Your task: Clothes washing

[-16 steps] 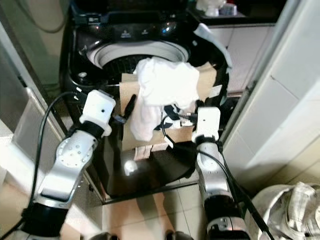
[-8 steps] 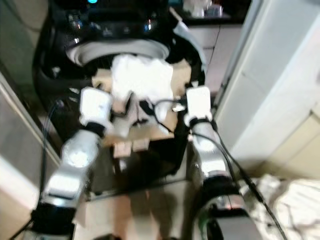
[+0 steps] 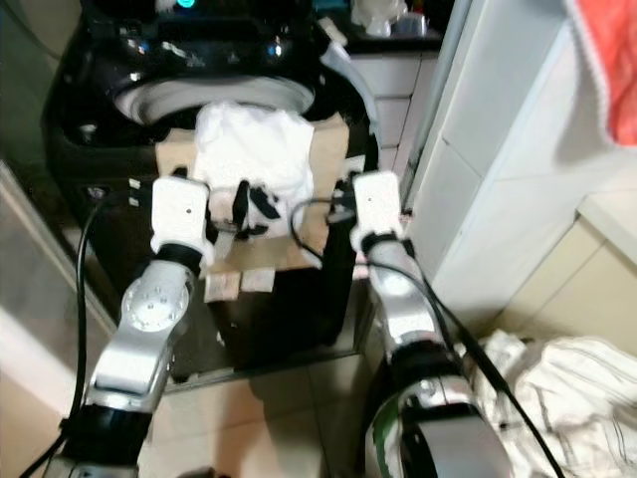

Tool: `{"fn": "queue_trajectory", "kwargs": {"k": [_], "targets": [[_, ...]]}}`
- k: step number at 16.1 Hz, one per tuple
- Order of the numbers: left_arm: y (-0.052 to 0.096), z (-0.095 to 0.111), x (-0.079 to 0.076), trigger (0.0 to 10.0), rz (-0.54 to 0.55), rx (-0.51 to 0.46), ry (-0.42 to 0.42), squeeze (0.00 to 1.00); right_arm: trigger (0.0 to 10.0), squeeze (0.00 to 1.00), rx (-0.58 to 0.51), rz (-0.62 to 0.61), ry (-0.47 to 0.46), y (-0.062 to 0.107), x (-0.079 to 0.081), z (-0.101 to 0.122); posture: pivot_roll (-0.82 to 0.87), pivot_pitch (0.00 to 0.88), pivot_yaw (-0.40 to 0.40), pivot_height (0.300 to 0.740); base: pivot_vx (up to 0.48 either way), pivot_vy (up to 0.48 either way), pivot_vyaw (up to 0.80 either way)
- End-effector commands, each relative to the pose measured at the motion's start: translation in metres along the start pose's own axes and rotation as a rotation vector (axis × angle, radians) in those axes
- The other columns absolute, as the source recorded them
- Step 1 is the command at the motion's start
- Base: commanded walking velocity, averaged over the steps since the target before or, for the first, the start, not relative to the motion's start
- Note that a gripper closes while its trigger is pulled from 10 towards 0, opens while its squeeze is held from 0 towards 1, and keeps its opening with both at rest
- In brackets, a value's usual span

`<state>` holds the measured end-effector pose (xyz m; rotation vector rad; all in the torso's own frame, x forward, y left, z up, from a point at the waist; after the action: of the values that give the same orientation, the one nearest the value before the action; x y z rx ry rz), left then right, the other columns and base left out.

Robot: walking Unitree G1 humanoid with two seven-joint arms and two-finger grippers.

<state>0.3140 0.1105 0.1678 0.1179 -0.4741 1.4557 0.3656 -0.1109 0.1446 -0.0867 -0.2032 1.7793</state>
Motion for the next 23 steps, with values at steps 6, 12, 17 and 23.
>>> {"fn": "queue_trajectory", "kwargs": {"k": [6,12,17,23], "targets": [[-0.001,0.002,0.0,10.0,0.009,-0.009,-0.01,0.0,10.0,0.0,0.019,0.035,0.014,-0.002,0.005,-0.002,-0.01,0.0,-0.039,0.74,0.0,0.0,0.44],[-0.001,0.003,-0.003,10.0,-0.011,-0.021,-0.013,0.0,10.0,0.0,0.042,0.021,0.003,-0.002,0.001,-0.006,-0.01,0.0,-0.043,0.74,0.0,0.0,0.12],[-0.002,0.006,-0.005,10.0,-0.04,-0.04,-0.004,0.0,10.0,0.0,0.04,-0.002,-0.027,-0.002,0.0,-0.008,0.0,0.0,-0.044,0.74,0.0,0.0,0.37],[-0.002,0.026,0.0,10.0,0.002,-0.149,-0.007,0.0,10.0,0.0,-0.127,0.032,0.008,-0.003,0.005,0.017,0.0,0.0,-0.047,0.74,0.48,0.0,0.0]]}}
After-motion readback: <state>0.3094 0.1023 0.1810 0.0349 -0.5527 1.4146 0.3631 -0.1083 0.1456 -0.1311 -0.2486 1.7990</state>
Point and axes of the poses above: a point about 5 cm out from each wrist's last joint towards the gripper, its own y axis pointing back from the gripper into the wrist, its own z axis along the axis of the wrist's last joint, x = y × z, the point moved 1 cm from there along -y, pointing out of the wrist towards the gripper, and after that the axes turned 11 degrees about -y, right-handed, at the moved point
